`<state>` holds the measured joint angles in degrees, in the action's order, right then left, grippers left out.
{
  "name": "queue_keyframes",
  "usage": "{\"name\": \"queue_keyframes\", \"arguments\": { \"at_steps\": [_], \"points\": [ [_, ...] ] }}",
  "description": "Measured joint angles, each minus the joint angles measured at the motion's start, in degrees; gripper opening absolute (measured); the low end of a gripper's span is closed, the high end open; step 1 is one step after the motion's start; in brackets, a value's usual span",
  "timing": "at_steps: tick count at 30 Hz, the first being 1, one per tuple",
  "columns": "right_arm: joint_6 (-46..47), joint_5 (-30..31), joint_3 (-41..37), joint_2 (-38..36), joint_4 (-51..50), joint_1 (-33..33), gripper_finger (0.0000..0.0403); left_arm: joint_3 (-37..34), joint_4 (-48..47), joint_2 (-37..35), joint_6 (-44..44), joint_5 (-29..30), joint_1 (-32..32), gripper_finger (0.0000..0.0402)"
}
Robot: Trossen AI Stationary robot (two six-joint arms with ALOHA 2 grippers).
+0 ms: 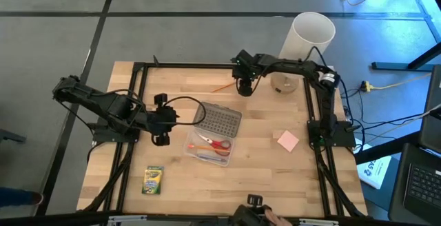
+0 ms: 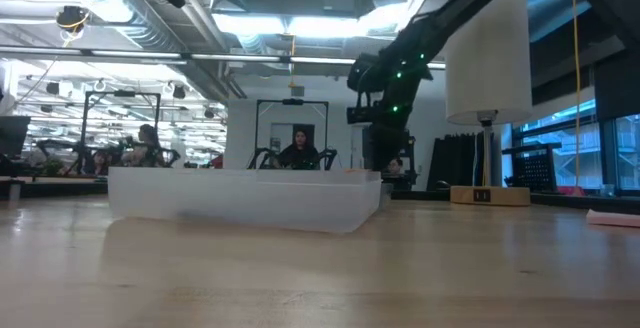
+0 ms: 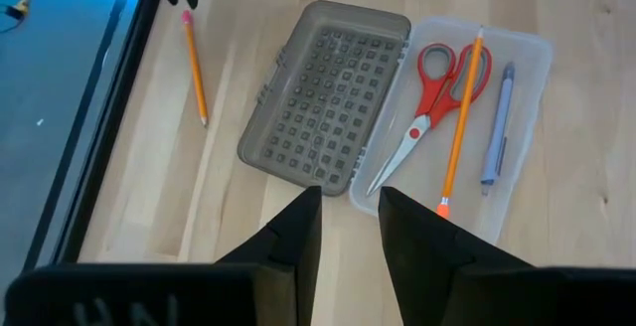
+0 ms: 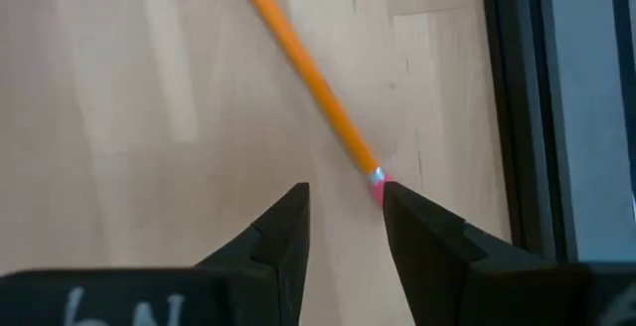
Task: Pack school essentials
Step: Put the yellow pencil into the black supply box
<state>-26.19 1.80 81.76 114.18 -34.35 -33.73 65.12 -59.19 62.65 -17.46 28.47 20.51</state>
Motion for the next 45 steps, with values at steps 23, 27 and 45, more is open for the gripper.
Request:
{"name": "queue_keyframes", "arguments": {
  "at_steps": [23,27,45],
  "points": [
    [-2.6,-8.0,0.0,1.7,3.6,-5.5,0.0131,0.0,-0.4,0.0,0.0,0.0,0.0,0.0096],
    [-2.8,-8.0,-0.4,1.8,3.5,-5.5,0.0131,0.0,-0.4,0.0,0.0,0.0,0.0,0.0096],
    [-2.8,-6.9,-1.6,2.8,4.3,-5.5,0.0131,0.0,-0.4,0.0,-0.1,0.0,0.0,0.0096]
  ]
}}
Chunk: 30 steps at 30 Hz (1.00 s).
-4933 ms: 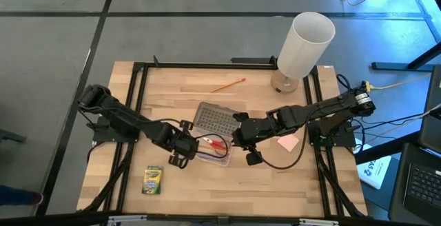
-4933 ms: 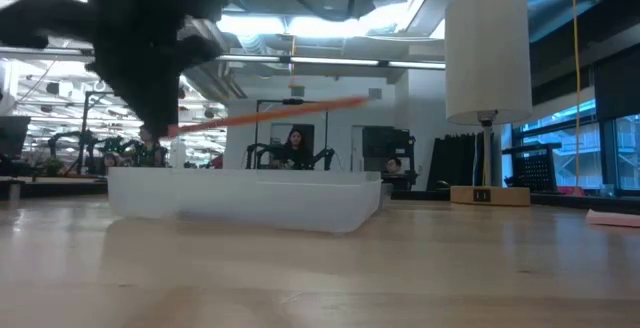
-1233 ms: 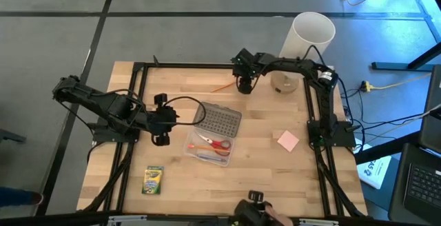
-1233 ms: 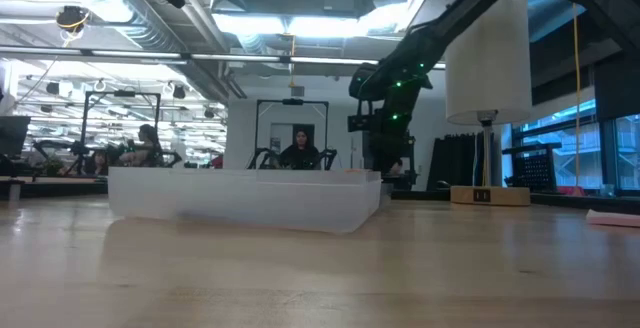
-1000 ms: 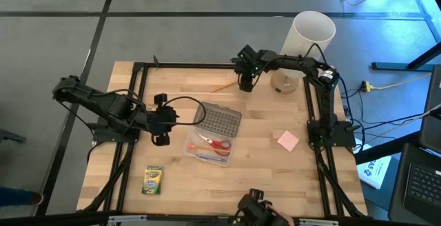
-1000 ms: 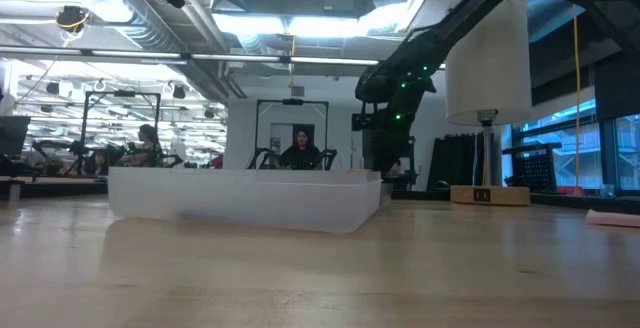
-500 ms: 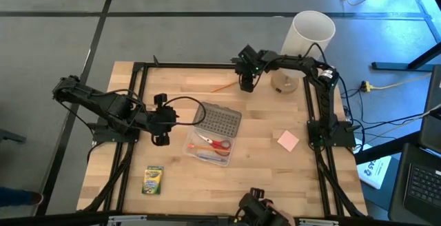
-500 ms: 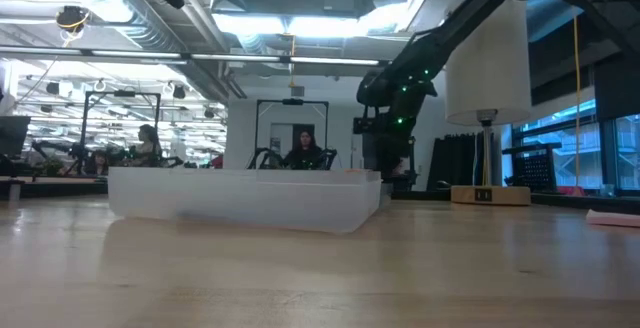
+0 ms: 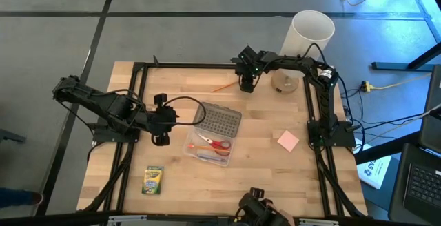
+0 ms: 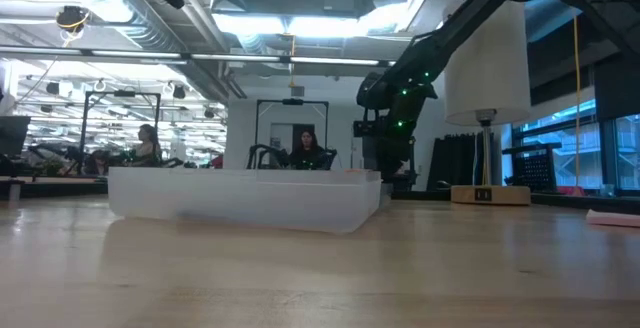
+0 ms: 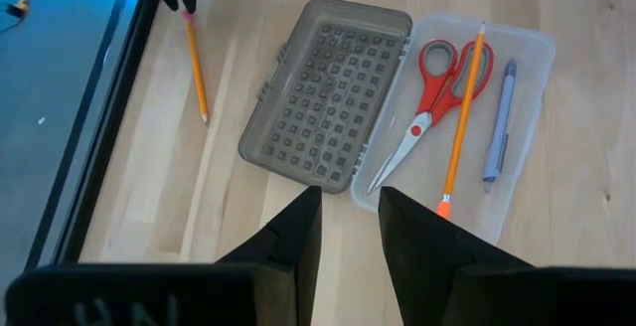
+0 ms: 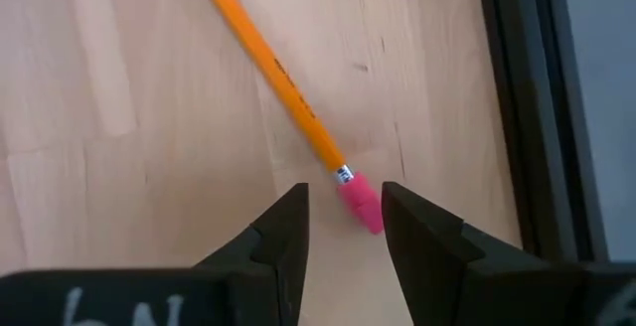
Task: Pack school essentials
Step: Put the yellow pencil into the black supply box
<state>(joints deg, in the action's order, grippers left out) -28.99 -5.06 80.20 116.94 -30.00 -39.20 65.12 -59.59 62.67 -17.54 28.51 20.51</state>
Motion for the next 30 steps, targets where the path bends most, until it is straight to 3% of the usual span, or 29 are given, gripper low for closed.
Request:
{"name": "queue_keyframes", "arguments": {
  "at_steps": [21,30],
  "points": [
    [0.0,0.9,0.1,2.7,-0.3,0.0,0.0128,0.0,0.0,0.0,0.0,0.0,0.0,0.0096],
    [0.2,0.8,0.1,2.7,-0.6,0.0,0.0069,0.0,0.0,0.0,0.0,0.0,0.0,0.0096]
  ]
}}
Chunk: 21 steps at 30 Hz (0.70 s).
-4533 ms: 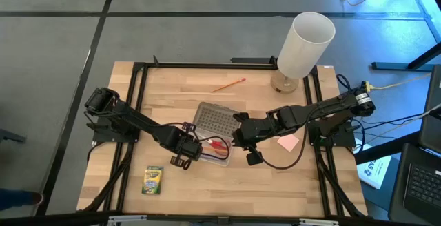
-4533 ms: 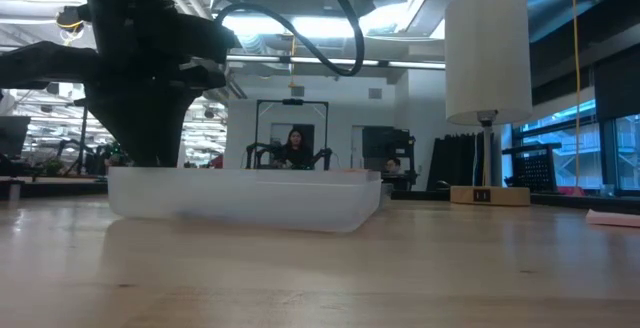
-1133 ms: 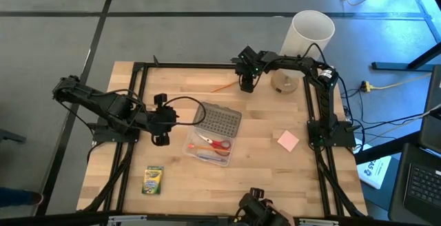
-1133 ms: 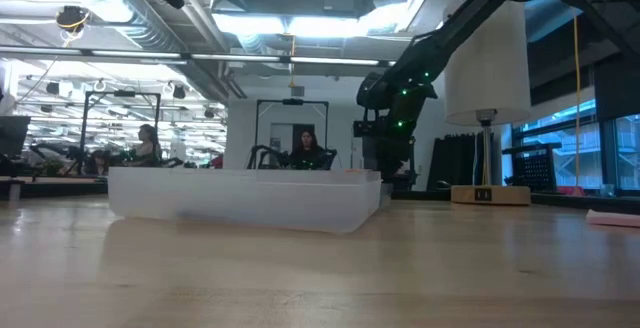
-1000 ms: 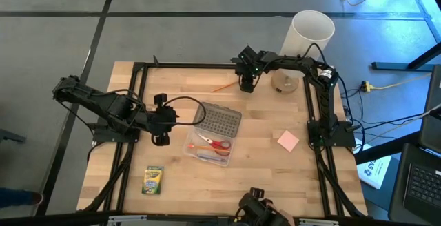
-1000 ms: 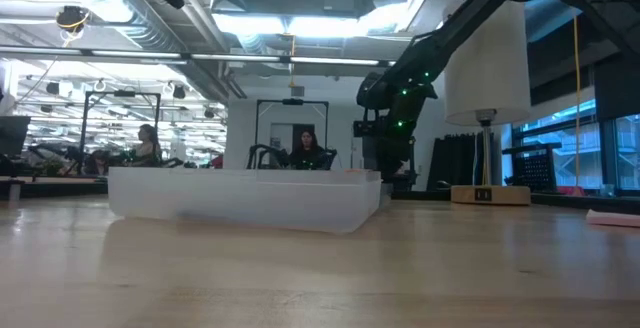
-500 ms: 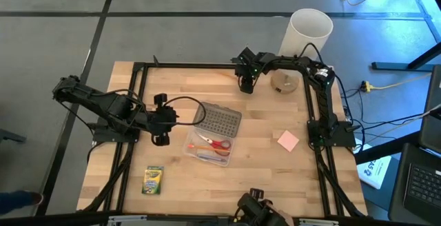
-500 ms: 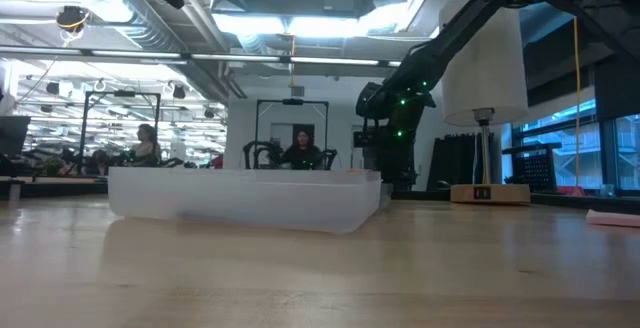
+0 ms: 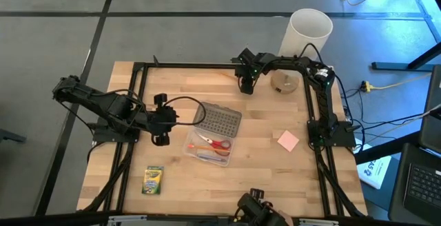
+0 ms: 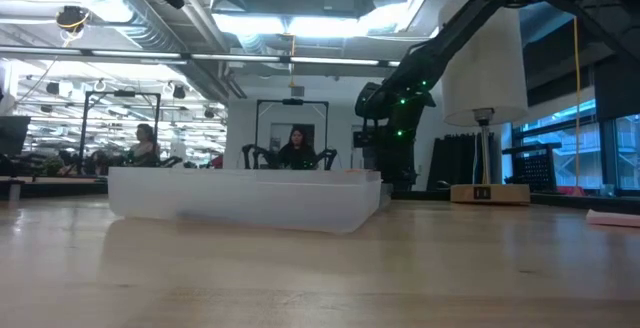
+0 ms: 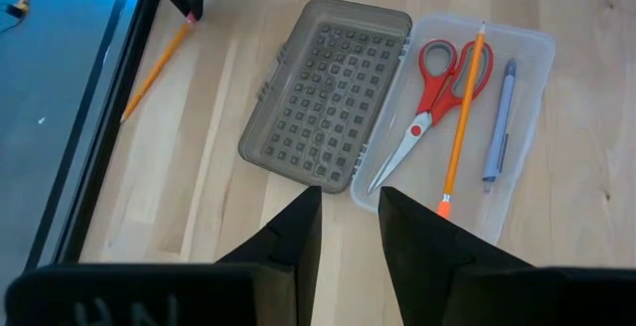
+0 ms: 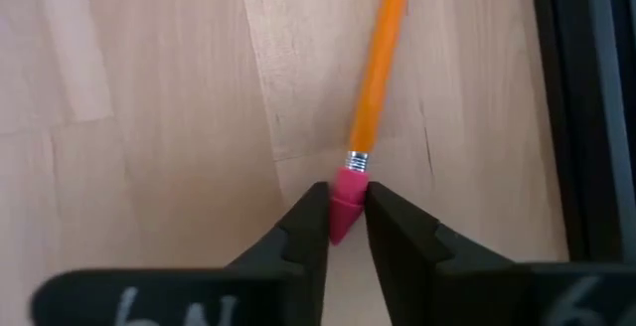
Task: Pack school essentials
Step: Put the yellow pencil into the black supply box
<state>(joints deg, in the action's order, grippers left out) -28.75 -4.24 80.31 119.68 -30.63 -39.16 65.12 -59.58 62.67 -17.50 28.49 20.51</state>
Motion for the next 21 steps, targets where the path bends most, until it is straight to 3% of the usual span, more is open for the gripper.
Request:
{"name": "queue_keyframes", "arguments": {
  "at_steps": [7,21],
  "points": [
    [0.0,-0.1,0.0,0.0,0.0,0.0,0.0036,0.0,0.0,0.0,0.0,0.0,0.0,0.0096],
    [0.4,0.3,0.0,0.0,0.1,0.7,0.005,0.0,0.0,0.0,0.0,0.0,0.0,0.0096]
  ]
}}
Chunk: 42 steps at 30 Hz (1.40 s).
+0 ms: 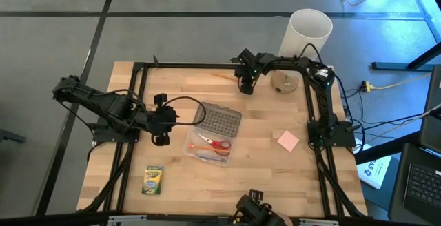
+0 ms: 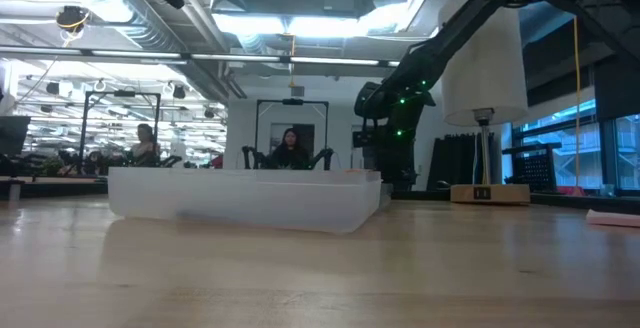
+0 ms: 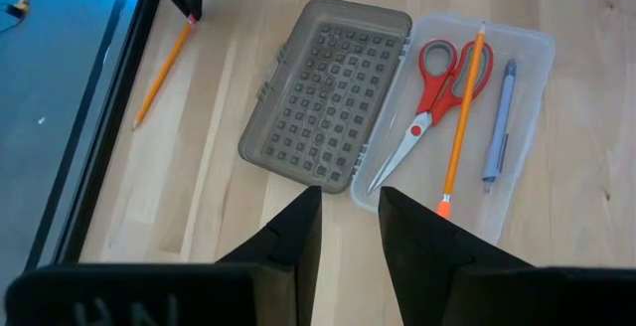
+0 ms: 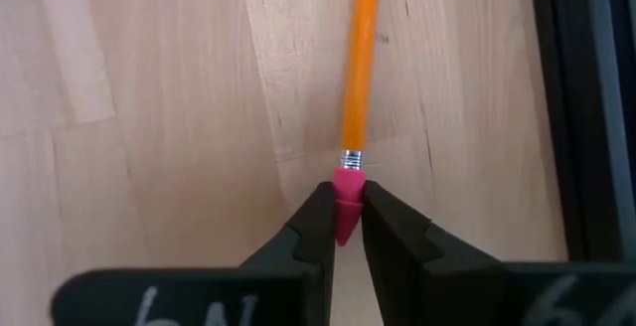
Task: Pack school essentials
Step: Put the yellow pencil into the black supply box
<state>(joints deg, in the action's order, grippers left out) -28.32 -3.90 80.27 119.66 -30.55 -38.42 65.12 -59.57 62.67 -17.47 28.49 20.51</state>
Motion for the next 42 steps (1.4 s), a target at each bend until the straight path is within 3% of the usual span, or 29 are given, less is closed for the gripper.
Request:
{"name": "queue_keyframes", "arguments": {
  "at_steps": [27,36,42],
  "points": [
    [7.6,0.2,1.3,-0.5,-2.2,7.7,0.0051,0.0,0.0,0.0,0.0,0.0,0.0,0.0096],
    [12.8,3.1,1.4,-7.2,-3.9,10.8,0.0051,0.0,0.0,0.0,-0.1,0.0,0.0,0.0096],
    [21.1,7.8,1.4,-12.3,-6.6,17.4,0.0051,0.0,0.0,0.0,-0.1,0.0,0.0,0.0096]
  ]
}}
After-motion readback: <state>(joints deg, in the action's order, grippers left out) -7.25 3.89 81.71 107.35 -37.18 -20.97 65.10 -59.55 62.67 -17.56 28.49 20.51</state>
